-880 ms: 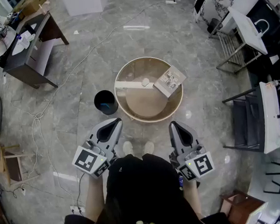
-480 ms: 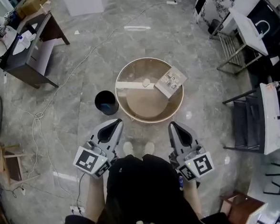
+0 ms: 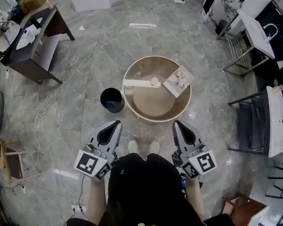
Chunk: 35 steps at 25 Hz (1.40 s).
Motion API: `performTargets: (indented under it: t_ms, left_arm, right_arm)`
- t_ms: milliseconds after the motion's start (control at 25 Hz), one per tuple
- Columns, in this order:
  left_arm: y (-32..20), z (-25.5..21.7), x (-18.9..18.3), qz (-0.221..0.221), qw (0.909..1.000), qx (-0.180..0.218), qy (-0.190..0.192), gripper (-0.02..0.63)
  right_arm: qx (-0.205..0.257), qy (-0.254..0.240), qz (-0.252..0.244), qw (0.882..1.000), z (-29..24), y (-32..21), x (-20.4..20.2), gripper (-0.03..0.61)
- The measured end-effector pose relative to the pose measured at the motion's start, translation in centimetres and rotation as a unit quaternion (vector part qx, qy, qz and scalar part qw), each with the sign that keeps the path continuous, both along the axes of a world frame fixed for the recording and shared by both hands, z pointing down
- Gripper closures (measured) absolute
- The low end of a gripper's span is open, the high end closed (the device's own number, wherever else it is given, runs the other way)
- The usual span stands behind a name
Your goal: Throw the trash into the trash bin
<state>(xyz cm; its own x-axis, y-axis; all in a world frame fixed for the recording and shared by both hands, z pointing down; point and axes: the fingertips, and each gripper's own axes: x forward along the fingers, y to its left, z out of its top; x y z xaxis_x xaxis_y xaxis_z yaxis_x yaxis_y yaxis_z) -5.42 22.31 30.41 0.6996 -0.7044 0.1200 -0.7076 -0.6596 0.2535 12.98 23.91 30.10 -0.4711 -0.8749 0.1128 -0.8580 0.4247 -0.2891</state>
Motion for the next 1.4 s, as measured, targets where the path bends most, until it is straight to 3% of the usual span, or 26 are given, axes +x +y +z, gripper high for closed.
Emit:
performTargets:
  t_ms: [160,320,400,520,760,920,1160,1240,1400]
  left_arm:
    - [-0.1,1.5,-1.6,0.001,1.0000,0.007,0.004,0.607]
    - [-0.8,4.5,-1.2,0.028,0.9992,-0.027,0.006,0.606]
    - [-0.6,5.5,-0.7,0.042,0.9983,-0.041,0.006,0.598]
    - [-1.1,6.7,0.3,0.063,0.9963,-0.058,0.009,0.476]
    - [-5.1,10.2,0.7,0.046,0.9938,-0.101,-0.010,0.476]
    - [-9.8,13.4,1.1,0.013,0.9888,-0.149,0.004,0.476]
    - [-16.7,21.2,3.2,-0.018,0.9708,-0.239,0.001,0.476]
    - [-18.0,23.8,4.1,-0.024,0.9614,-0.274,0.003,0.477]
    - [-20.3,28.4,5.4,-0.060,0.9373,-0.340,0.047,0.477]
  right_arm:
    - [-0.012,0.018,-0.010,1.000,1.8,0.6,-2.0,0.562]
    - [-0.060,0.058,-0.032,0.996,5.6,1.4,-3.3,0.419]
    - [-0.076,0.076,-0.033,0.994,6.9,1.4,-3.3,0.408]
    - [-0.084,0.089,-0.039,0.992,7.9,0.0,-3.0,0.394]
    - [-0.106,0.084,-0.069,0.988,11.1,-5.4,-3.2,0.391]
    - [-0.133,0.111,-0.092,0.981,14.6,-10.4,-2.4,0.391]
    - [-0.190,0.172,-0.095,0.962,23.5,-18.1,0.4,0.410]
    - [-0.217,0.183,-0.082,0.955,27.1,-20.2,1.5,0.420]
    - [-0.264,0.198,-0.060,0.942,33.6,-23.7,3.4,0.433]
